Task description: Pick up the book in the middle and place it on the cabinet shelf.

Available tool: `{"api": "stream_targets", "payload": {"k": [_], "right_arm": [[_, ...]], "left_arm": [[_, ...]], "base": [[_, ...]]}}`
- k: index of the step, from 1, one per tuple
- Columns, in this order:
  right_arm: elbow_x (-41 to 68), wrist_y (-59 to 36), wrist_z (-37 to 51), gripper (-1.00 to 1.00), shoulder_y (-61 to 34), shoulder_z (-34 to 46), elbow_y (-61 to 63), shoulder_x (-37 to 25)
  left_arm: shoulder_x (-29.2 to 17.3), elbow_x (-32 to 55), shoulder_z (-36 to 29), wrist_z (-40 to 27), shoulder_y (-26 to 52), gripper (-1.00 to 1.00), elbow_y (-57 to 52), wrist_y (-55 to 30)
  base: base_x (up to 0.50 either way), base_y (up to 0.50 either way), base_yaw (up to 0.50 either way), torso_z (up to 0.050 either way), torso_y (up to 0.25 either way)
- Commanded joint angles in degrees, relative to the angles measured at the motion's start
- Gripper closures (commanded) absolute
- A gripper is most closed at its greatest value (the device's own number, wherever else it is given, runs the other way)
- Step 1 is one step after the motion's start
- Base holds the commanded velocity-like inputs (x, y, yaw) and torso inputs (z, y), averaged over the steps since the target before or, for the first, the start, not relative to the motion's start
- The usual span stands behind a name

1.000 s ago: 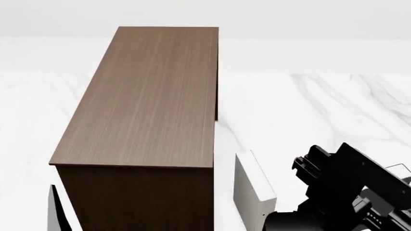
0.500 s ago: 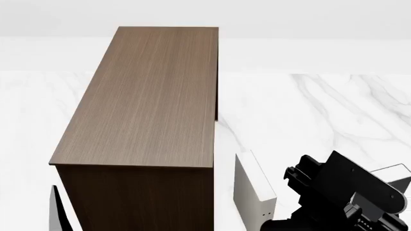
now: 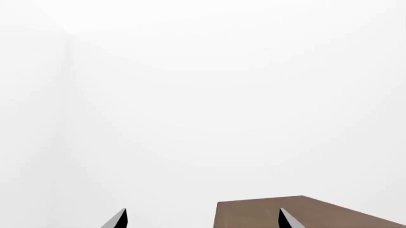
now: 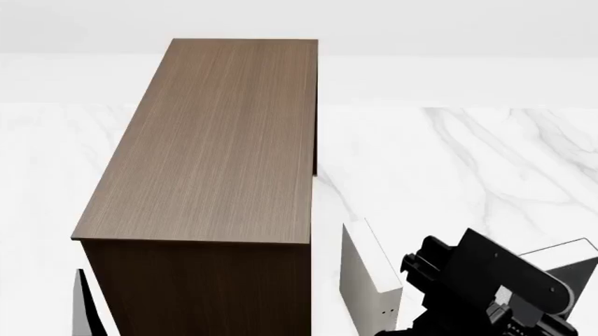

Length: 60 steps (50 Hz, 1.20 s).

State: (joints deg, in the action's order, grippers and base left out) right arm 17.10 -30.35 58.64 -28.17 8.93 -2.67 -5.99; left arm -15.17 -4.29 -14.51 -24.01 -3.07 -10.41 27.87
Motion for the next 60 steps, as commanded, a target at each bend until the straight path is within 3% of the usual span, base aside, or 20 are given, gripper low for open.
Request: {"api": "stream_targets", "payload": {"k": [1,60], "right_arm": [[-0.3,0.9,-1.2,-1.00,-0.1,-0.7,-1.7,0.7],[0.7,11.2,-2.3,-1.00,-6.6,1.5,-22.9,1.0]], "left_arm": [[0.9,-0.7,1.2,0.9,0.1,-1.00,-0.1,-0.3],[-0.4,-0.4,-0.6,-0.2,0.1,-1.00,0.6,-0.4]], "base": [[0.00,0.00,0.00,0.000,0.000],[0.00,0.00,0.00,0.000,0.000]]}}
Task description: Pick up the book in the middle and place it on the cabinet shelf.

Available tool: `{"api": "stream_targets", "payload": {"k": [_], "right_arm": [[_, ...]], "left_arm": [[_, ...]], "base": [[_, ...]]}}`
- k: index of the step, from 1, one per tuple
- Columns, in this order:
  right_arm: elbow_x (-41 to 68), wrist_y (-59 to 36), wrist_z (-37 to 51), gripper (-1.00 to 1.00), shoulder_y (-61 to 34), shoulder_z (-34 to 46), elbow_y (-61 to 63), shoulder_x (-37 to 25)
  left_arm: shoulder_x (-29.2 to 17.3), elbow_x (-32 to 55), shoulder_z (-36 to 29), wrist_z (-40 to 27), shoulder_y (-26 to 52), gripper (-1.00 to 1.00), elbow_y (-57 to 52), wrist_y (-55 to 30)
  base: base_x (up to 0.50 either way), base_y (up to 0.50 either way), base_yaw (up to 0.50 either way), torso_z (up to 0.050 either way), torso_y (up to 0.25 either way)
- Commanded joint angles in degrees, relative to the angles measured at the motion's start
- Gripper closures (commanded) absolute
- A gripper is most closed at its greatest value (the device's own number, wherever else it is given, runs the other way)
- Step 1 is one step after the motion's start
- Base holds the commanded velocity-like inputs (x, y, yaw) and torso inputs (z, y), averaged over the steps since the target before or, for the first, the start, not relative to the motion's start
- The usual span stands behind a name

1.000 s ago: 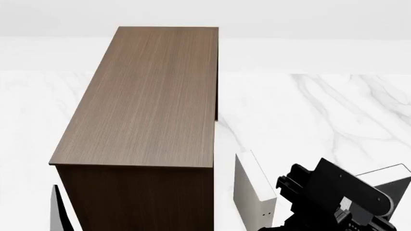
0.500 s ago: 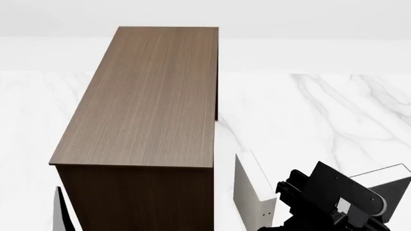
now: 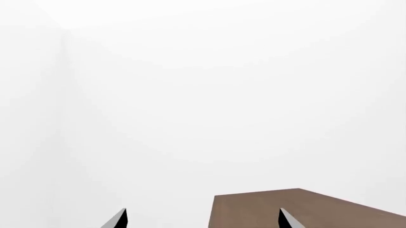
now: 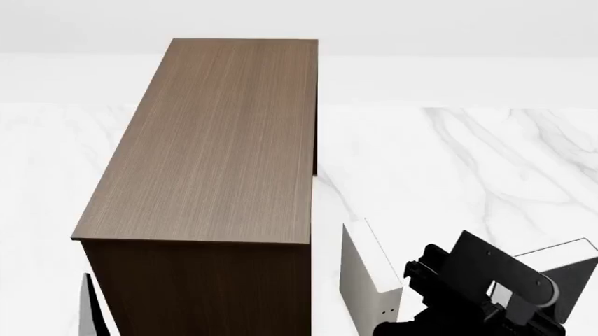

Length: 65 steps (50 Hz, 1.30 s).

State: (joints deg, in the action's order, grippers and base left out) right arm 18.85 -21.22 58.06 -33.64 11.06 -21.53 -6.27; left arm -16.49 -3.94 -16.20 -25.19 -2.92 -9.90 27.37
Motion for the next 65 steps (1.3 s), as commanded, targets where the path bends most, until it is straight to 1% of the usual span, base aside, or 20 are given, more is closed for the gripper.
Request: {"api": "stream_targets", "payload": {"k": [1,16,36,52,65], "right_arm": [[-0.9,2.3,-1.8,-1.00,-1.2,-0.6,-4.4,1.3],[-0.7,5.6,-2.5,-1.00,-2.6,-0.2,-10.1,1.4],[-0.8,11.4,-3.9,-1.00,-5.9,0.5,-20.6,2.0],[-1.2,17.8,-5.2,-1.00,-9.7,1.0,-32.0,2.9],[-1.4,24.1,-6.6,-1.00,-13.9,1.3,-43.6,3.8]], "left_arm": [[0.9,-0.8,1.1,1.0,-0.1,-1.00,0.1,0.1],[0.6,-0.7,0.8,0.7,0.1,-1.00,0.1,-0.1],[0.3,-0.6,0.5,0.2,0.2,-1.00,-0.2,-0.9],[0.0,-0.3,0.0,0.1,0.3,-1.00,0.2,-0.8],[-0.2,-0.3,-0.5,-0.1,0.3,-1.00,0.4,-0.7]], "base": [[0.00,0.00,0.00,0.000,0.000],[0.00,0.00,0.00,0.000,0.000],[0.00,0.00,0.00,0.000,0.000],[0.00,0.00,0.00,0.000,0.000],[0.00,0.00,0.00,0.000,0.000]]}}
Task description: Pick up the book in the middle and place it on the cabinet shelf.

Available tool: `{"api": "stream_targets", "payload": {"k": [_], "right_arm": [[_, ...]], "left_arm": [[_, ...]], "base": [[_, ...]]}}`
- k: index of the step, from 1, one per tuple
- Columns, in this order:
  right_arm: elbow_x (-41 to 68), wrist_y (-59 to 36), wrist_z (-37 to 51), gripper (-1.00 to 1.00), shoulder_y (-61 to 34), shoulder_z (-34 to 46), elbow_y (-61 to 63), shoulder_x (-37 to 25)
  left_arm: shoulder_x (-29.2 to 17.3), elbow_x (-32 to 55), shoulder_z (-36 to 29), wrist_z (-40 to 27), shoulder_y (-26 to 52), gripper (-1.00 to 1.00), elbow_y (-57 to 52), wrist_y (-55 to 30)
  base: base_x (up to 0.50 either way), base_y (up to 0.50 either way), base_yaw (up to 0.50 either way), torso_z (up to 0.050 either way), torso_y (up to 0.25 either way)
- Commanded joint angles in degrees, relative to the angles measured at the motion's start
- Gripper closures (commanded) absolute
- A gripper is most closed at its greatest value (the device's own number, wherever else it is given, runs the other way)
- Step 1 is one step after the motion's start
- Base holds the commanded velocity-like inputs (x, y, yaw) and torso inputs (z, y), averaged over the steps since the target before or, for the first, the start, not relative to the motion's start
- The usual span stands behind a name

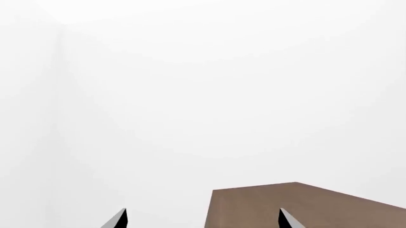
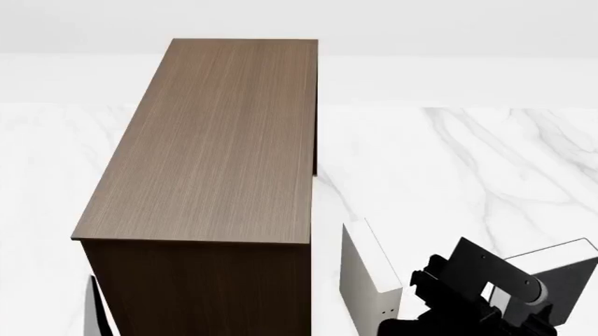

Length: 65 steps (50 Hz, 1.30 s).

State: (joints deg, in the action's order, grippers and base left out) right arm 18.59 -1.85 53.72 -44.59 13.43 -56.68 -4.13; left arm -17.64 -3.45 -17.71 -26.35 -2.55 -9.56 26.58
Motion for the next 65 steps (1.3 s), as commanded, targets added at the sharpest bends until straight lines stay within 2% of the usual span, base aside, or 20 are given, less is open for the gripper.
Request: {"api": "stream_targets", "payload": {"k": [1,13,14,29,39,50,65], "right_arm": [[-1.2,5.3,-2.3,-1.00,-3.3,-1.0,-9.4,1.8],[-1.6,9.9,-3.9,-1.00,-6.5,-0.6,-18.0,2.6],[-1.8,9.7,-3.8,1.00,-6.5,-0.5,-18.0,2.6],[-3.6,7.6,-4.4,1.00,-6.0,1.2,-15.3,2.6],[-3.9,-2.9,-1.0,1.00,1.6,3.7,11.0,-1.7],[-5.9,-11.8,5.0,1.00,5.8,4.3,39.5,-8.2],[-7.8,-19.3,8.1,1.00,6.1,4.3,60.2,-13.1]], "left_arm": [[0.9,-0.8,1.0,1.1,-0.1,-1.00,0.1,0.1],[0.7,-0.8,0.7,0.9,0.0,-1.00,0.4,0.1],[0.7,-0.8,0.7,0.9,0.0,-1.00,0.4,0.1],[0.4,-0.9,0.4,0.6,0.0,-1.00,0.4,0.1],[0.3,-0.9,0.3,0.3,0.0,-1.00,0.2,0.1],[0.1,-1.0,0.3,0.0,0.1,-1.00,-0.4,-0.5],[-0.1,-0.9,0.3,-0.4,0.3,-1.00,-0.5,-0.8]], "base": [[0.00,0.00,0.00,0.000,0.000],[0.00,0.00,0.00,0.000,0.000],[0.00,0.00,0.00,0.000,0.000],[0.00,0.00,0.00,0.000,0.001],[0.00,0.00,0.00,0.000,0.000],[0.00,0.00,0.00,0.000,0.003],[0.00,0.00,0.00,0.000,0.001]]}}
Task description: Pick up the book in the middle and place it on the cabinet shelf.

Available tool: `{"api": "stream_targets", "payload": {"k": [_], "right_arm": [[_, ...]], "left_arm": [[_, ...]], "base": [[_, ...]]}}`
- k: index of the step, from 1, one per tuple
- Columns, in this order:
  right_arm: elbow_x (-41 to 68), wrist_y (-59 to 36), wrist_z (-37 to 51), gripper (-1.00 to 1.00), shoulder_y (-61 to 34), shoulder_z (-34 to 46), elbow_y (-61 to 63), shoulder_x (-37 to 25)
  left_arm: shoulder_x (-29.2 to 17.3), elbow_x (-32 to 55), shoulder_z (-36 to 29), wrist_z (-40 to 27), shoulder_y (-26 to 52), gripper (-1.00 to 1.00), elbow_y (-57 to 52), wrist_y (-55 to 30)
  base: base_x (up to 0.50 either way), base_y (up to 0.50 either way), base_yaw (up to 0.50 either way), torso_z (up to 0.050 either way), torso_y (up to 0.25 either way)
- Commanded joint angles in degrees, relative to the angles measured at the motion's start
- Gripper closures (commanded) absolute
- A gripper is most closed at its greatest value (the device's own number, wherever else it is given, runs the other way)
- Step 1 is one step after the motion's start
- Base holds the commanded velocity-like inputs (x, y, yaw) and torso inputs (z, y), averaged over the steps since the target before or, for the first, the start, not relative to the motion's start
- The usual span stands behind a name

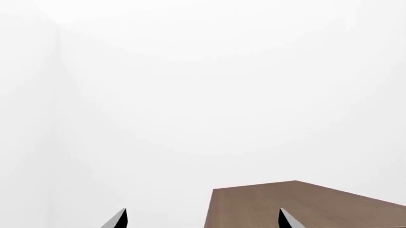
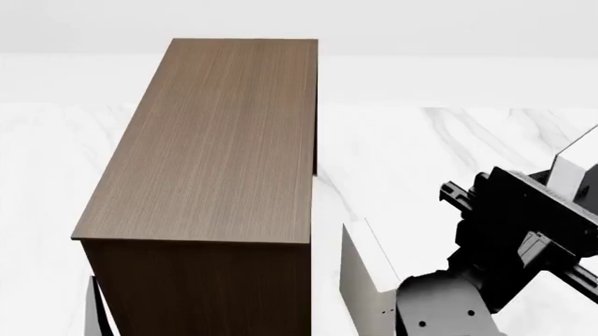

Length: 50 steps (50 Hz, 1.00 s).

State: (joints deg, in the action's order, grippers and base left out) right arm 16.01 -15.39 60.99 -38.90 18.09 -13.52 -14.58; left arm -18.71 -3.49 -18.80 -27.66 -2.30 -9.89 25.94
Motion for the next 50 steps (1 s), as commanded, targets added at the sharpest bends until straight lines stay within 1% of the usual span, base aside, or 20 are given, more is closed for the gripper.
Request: {"api": "stream_targets", "payload": {"k": [1,6,17,23,28,29,31,34,37,39,41,45,50], "right_arm": [[-5.2,-5.7,0.8,1.00,0.5,-0.3,17.0,-2.7],[-3.7,-5.9,-1.6,1.00,-0.1,-0.1,22.9,-4.0],[1.2,-9.6,-5.7,1.00,-2.7,-0.7,34.6,-6.4],[4.5,-10.3,-8.3,1.00,-4.0,-0.8,39.8,-7.0],[7.9,-9.1,-10.1,1.00,-4.2,-2.0,42.9,-6.6],[10.1,-7.1,-12.3,1.00,-4.2,-2.5,44.3,-6.5],[14.7,-6.1,-14.1,1.00,-4.1,-4.2,45.9,-5.8],[15.5,-5.4,-15.6,1.00,-5.0,-3.7,48.9,-6.5],[20.1,-5.0,-17.0,1.00,-5.7,-4.8,51.7,-6.0],[22.7,-5.2,-17.1,1.00,-6.4,-5.5,52.4,-5.6],[27.7,-6.0,-16.7,1.00,-7.5,-6.9,52.8,-4.7],[33.0,-6.2,-16.8,1.00,-8.7,-8.1,53.7,-4.1],[35.9,-6.6,-16.6,1.00,-10.2,-8.3,54.2,-3.6]], "left_arm": [[0.9,-0.8,1.3,0.9,0.0,-1.00,-0.2,-0.1],[0.8,-0.9,1.3,0.8,-0.1,-1.00,-0.4,-0.1],[0.7,-1.2,1.0,0.6,-0.1,-1.00,-0.5,0.0],[0.6,-1.2,0.8,0.5,0.0,-1.00,-0.4,0.2],[0.5,-1.1,0.8,0.4,0.0,-1.00,-0.4,0.2],[0.5,-1.1,0.8,0.4,-0.1,-1.00,-0.4,0.3],[0.4,-1.2,0.7,0.4,-0.1,-1.00,-0.5,0.3],[0.4,-1.2,0.7,0.3,-0.1,-1.00,-0.6,0.2],[0.3,-1.2,0.7,0.2,-0.1,-1.00,-0.8,0.1],[0.3,-1.3,0.6,0.2,-0.1,-1.00,-0.9,0.1],[0.3,-1.4,0.6,0.1,-0.1,-1.00,-0.8,0.1],[0.2,-1.5,0.5,0.1,-0.1,-1.00,-0.9,0.0],[0.2,-1.5,0.4,0.0,-0.1,-1.00,-0.8,0.2]], "base": [[0.00,0.00,0.00,0.000,0.000],[0.00,0.00,0.00,0.000,0.000],[0.00,0.00,0.00,0.000,0.002],[0.00,0.00,0.00,0.000,0.002],[0.00,0.00,0.00,0.000,0.000],[0.00,0.00,0.00,0.000,0.000],[0.00,0.00,0.00,0.000,0.005],[0.00,0.00,0.00,0.000,0.000],[0.00,0.00,0.00,0.000,0.000],[0.00,0.00,0.00,0.000,0.005],[0.00,0.00,0.00,0.000,0.000],[0.00,0.00,0.00,0.000,0.000],[0.00,0.00,0.00,0.000,0.002]]}}
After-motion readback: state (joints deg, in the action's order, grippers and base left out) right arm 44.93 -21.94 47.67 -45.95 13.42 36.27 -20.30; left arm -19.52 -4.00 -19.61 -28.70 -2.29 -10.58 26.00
